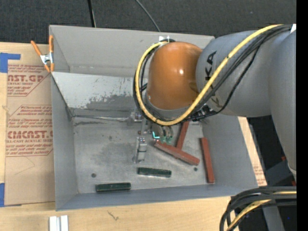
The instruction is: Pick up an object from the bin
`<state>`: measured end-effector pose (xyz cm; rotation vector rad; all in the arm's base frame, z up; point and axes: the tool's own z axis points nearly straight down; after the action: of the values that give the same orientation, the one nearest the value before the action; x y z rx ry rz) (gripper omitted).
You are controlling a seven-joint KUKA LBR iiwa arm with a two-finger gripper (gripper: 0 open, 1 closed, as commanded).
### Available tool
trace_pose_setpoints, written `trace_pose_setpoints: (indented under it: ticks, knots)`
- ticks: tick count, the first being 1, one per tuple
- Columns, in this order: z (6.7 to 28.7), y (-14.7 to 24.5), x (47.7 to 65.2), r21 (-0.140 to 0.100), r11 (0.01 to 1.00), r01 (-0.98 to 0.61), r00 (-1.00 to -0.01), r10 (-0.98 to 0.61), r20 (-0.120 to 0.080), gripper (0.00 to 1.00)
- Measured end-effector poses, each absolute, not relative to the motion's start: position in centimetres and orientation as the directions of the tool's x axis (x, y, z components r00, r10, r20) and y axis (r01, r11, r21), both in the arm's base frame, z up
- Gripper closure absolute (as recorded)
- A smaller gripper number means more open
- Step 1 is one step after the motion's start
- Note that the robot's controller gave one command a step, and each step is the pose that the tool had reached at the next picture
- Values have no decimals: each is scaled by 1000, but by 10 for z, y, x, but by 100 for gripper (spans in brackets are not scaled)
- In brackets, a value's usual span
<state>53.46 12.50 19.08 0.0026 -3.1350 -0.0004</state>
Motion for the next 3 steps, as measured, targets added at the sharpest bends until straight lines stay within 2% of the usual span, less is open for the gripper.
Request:
trace_pose_setpoints:
  ticks: [1,2,3]
  knots:
    - [195,124,536,1,1000,-1,-1000,0,-1,0]
    - [163,94,513,2,998,-69,-998,-69,-6,0]
    - [132,76,516,0,952,-306,-952,-306,0,0]
